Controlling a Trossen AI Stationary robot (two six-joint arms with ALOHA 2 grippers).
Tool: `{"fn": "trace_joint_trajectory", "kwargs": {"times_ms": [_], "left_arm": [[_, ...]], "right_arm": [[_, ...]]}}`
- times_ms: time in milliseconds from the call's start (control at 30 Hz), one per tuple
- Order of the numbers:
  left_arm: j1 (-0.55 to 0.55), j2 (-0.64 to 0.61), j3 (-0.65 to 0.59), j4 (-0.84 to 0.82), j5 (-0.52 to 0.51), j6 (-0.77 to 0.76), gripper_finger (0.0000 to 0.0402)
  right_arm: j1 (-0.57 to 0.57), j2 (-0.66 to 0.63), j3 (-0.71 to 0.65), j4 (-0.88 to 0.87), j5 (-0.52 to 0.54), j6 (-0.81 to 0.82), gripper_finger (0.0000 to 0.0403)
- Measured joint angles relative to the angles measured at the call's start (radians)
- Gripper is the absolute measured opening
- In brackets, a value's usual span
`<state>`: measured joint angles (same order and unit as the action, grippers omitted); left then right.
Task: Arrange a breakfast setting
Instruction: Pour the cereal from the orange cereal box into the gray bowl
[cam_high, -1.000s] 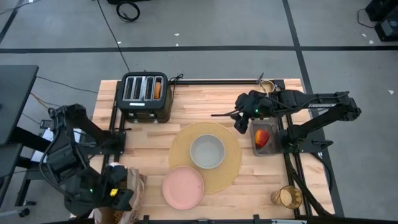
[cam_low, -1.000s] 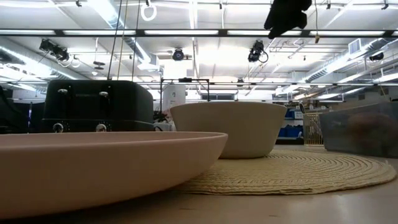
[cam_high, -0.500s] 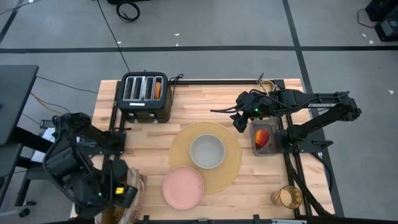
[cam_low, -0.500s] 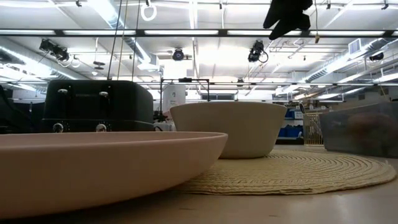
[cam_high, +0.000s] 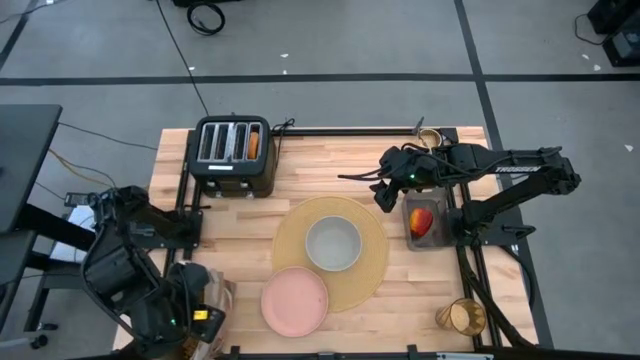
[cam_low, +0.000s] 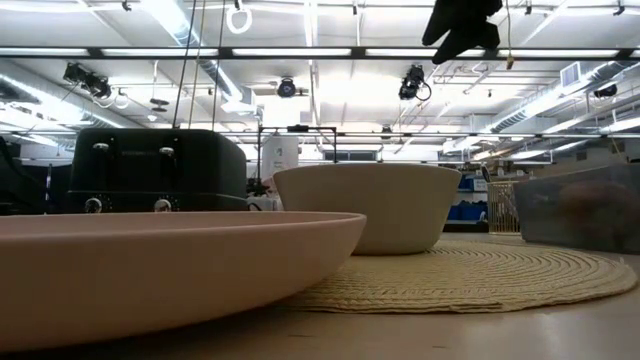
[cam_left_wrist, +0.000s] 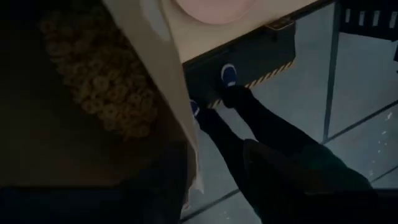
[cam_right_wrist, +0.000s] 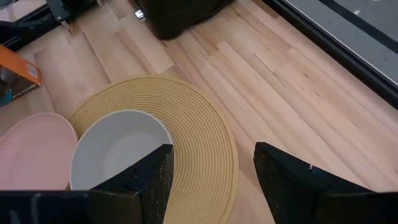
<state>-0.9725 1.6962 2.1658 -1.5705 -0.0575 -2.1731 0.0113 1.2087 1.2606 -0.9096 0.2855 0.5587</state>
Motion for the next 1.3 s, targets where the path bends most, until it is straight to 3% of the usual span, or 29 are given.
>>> {"fn": "trace_joint_trajectory", "kwargs": {"times_ms": [233, 667, 800, 1000, 1300], "left_arm": [[0.008, 0.045, -0.007, 0.001, 0.046, -0.028, 0.0166], [0.045, 0.058, -0.179, -0.001, 0.126, 0.004, 0.0163], [0.046, 0.058, -0.179, -0.001, 0.161, 0.043, 0.0124], [0.052, 0.058, -0.179, -0.002, 0.191, 0.108, 0.0014], [0.053, 0.009, -0.150, 0.001, 0.184, 0.183, 0.0005]], "right_arm": [[0.000, 0.000, 0.000, 0.000, -0.004, -0.002, 0.0229], [0.000, 0.000, 0.000, 0.002, -0.039, -0.038, 0.0229], [0.000, 0.000, 0.000, 0.003, -0.078, -0.052, 0.0229], [0.000, 0.000, 0.000, 0.025, -0.172, -0.138, 0.0224], [0.053, 0.000, 0.000, 0.231, -0.216, -0.290, 0.0224]]}}
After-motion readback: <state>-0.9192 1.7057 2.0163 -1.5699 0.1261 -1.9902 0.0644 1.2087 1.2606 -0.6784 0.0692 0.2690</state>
